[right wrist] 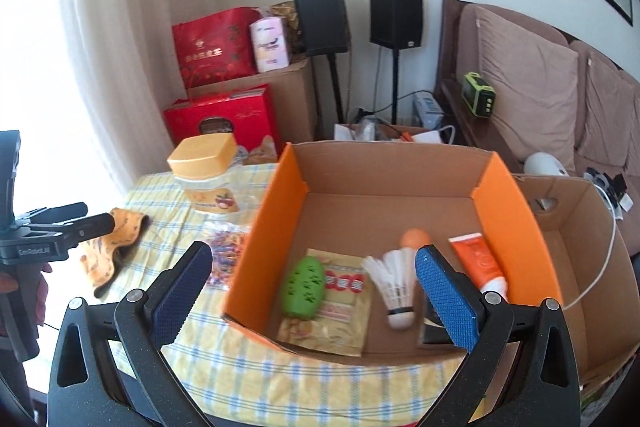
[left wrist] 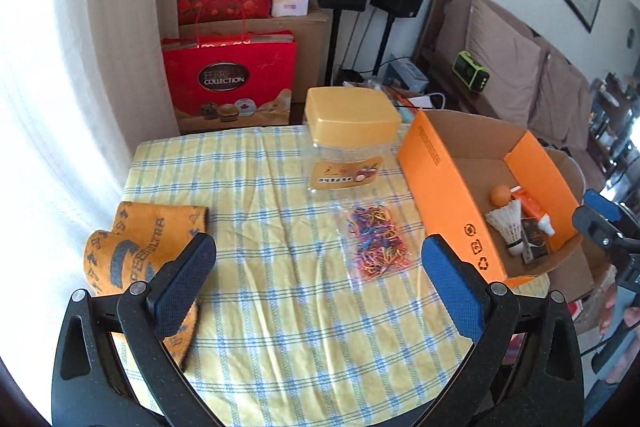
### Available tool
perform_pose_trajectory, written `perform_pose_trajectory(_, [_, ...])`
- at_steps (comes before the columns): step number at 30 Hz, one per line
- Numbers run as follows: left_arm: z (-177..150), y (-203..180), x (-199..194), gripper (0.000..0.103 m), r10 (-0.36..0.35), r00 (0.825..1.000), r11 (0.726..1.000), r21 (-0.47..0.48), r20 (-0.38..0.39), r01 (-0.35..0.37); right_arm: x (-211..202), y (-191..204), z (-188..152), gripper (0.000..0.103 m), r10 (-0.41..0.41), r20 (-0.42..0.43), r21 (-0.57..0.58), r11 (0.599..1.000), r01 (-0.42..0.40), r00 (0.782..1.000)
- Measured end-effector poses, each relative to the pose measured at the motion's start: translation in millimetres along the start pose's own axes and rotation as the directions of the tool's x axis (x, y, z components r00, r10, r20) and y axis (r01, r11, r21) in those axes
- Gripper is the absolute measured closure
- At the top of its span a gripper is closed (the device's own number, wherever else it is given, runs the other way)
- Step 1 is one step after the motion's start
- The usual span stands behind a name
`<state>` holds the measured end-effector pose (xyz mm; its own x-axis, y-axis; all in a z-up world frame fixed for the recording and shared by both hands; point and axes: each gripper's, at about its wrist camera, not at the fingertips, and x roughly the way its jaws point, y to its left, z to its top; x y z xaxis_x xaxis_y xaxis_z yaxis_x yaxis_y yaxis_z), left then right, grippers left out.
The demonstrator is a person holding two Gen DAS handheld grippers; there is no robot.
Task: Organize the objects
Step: 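Withdraw both grippers from the box toward the jar and rubber bands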
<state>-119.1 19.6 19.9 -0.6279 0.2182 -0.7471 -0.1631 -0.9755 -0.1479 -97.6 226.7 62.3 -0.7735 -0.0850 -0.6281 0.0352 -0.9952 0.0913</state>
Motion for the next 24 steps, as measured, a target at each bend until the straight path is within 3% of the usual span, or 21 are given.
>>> perform_pose_trajectory(18, [-14, 81, 0, 0.0, 0.062, 0.998, 0.988, -0.144, -0.004, -0.062, 49, 81, 20, 0.0, 0.117, -0.015, -0.086, 0.989, -0.118, 0.993])
perform_pose_trajectory(24, [-10, 85, 15, 0.0, 0.036, 0.999, 0.989, -0.143, -0.012, -0.037, 70, 95, 33, 0.0, 0.132, -0.026, -0.092, 0.987, -0.134, 0.991])
